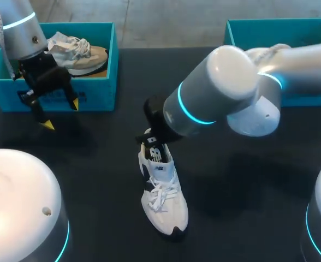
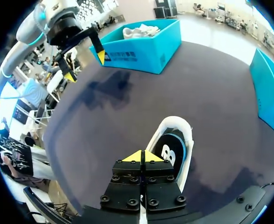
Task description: Take the shoe out of the shoebox, open the shoe tongue, remove and reinsert the insole, then place the shoe into the shoebox
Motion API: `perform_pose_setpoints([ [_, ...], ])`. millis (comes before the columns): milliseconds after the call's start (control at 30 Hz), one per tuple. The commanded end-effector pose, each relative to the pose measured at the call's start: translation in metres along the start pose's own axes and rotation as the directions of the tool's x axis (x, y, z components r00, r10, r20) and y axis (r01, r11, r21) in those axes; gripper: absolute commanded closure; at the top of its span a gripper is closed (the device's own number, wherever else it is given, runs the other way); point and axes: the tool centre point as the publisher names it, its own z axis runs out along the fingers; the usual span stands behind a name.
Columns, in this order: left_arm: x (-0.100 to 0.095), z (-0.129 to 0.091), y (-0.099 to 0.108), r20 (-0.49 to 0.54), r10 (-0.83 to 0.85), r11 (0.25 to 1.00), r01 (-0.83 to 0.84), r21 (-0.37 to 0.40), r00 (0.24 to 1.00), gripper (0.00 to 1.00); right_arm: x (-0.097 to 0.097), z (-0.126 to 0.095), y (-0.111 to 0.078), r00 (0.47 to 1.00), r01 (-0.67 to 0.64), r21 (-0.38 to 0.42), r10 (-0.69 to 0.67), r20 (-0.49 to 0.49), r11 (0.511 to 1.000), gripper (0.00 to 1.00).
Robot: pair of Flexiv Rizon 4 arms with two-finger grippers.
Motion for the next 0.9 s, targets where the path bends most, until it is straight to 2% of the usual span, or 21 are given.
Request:
perform_pose_setpoints([
  [33,0.000,-0.004,0.006,-0.007,-0.017,1.000,0.017,-0.007,1.000,0.00,0.005,0.003,-0.003,0.986,-0.002,-0.008,0.003,0.165,1.000,1.00],
  [267,0.000,-0.007,0.016,-0.017,-0.044,0.999,0.043,-0.033,0.999,0.00,0.001,0.007,-0.005,0.978,-0.036,0.025,0.030,0.208,0.999,1.00],
  [900,0.006,-0.013,0.028,-0.038,-0.067,0.996,0.064,-0.070,0.997,0.00,-0.020,0.017,-0.003,0.962,-0.077,0.028,0.067,0.265,0.997,1.00],
])
